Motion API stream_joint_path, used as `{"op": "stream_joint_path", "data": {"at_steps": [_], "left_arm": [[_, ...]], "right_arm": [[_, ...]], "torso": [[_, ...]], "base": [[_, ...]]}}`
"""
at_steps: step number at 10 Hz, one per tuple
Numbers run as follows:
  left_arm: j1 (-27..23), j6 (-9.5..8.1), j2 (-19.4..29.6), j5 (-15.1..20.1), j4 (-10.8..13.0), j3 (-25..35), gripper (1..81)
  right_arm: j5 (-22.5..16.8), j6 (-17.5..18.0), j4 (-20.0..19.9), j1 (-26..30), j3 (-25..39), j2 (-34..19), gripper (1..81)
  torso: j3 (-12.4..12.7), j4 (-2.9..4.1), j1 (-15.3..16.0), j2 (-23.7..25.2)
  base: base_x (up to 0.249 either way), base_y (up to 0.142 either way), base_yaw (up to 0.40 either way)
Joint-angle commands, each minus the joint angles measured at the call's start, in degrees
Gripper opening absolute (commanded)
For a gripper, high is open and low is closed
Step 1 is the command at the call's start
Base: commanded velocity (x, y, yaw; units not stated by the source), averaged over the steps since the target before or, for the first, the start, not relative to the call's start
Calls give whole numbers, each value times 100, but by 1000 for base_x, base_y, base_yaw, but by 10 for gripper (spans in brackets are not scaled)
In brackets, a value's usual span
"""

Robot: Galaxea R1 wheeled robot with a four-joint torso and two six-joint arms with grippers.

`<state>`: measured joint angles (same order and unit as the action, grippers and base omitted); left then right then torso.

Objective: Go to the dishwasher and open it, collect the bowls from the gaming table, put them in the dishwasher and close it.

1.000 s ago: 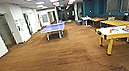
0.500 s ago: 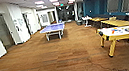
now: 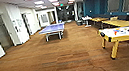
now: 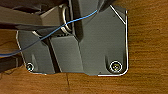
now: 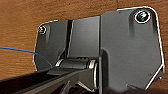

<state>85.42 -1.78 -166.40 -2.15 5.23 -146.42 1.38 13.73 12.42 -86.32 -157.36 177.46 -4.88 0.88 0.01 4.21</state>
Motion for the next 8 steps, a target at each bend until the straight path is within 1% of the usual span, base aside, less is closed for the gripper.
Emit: {"op": "stream_joint_path", "data": {"at_steps": [1, 8], "left_arm": [[-302, 2, 28, 285, 40, -1, 811], [-302, 2, 10, 285, 48, -1, 811]], "right_arm": [[-278, -19, 41, 286, 39, 38, 811], [-278, -19, 41, 294, 39, 38, 811]], "torso": [[0, 0, 0, 0], [0, 0, 2, 0]], "base": [[217, 0, 0], [217, 0, 0]]}}
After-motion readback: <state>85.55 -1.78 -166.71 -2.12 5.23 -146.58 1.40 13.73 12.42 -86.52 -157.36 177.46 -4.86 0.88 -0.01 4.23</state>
